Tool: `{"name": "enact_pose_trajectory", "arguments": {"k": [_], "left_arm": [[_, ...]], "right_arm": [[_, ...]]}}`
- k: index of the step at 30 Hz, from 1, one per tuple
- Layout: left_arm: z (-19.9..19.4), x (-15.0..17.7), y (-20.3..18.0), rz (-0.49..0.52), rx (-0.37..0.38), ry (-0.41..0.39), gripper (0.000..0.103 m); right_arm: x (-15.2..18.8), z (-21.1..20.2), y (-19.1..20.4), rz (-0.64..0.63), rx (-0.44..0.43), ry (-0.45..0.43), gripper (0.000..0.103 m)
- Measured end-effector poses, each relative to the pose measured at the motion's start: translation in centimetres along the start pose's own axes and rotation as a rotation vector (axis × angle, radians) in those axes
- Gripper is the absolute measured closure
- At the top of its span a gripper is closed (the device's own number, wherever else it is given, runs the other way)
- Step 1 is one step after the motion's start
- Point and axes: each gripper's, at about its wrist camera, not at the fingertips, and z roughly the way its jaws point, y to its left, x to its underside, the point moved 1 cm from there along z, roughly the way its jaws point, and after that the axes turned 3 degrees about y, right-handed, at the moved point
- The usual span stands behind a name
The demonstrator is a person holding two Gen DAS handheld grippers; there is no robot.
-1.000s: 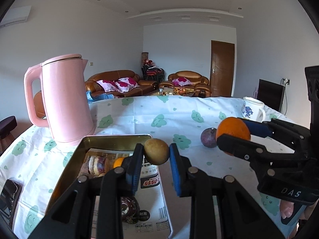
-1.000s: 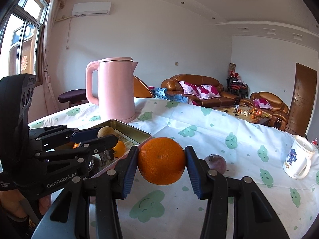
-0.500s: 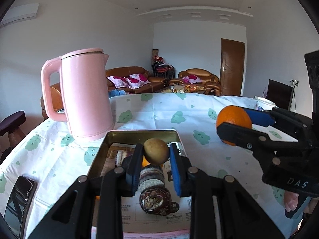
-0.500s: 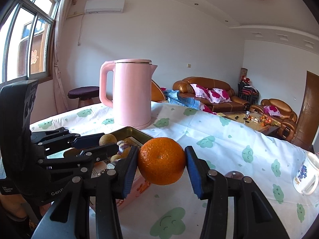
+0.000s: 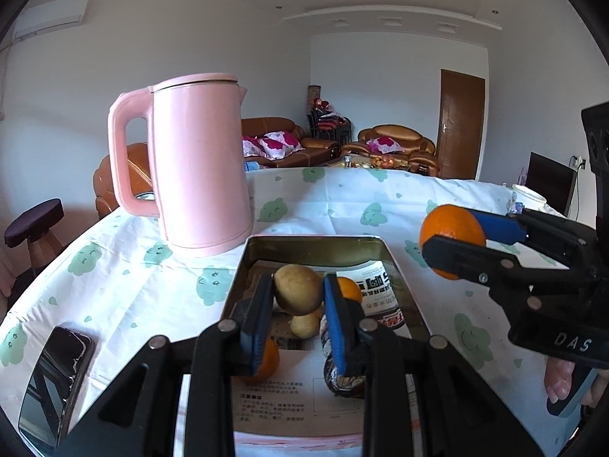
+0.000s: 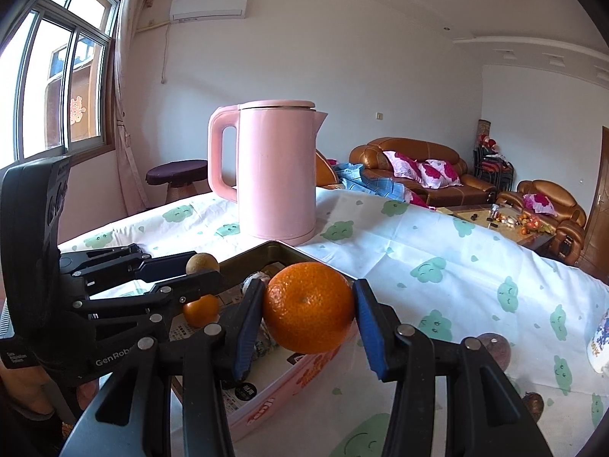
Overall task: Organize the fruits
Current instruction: 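Release the tan fruit into the tin with the left tool while the right releases the orange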
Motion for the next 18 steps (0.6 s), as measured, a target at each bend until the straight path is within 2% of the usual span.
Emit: {"name": "enact_pose_trajectory", "arguments": {"k": [11,18], "left_arm": [[0.6,0.2,1.4,-0.006,-0.024,0.037,0.075],[1.0,0.4,1.7,-0.008,-0.014,0.071,0.075]], "right_arm": [[0.6,2.4,1.0,0.008,-0.061,0.063,0.054],[1.1,3.6,1.3,0.017,-0.099,0.103,0.054]]}}
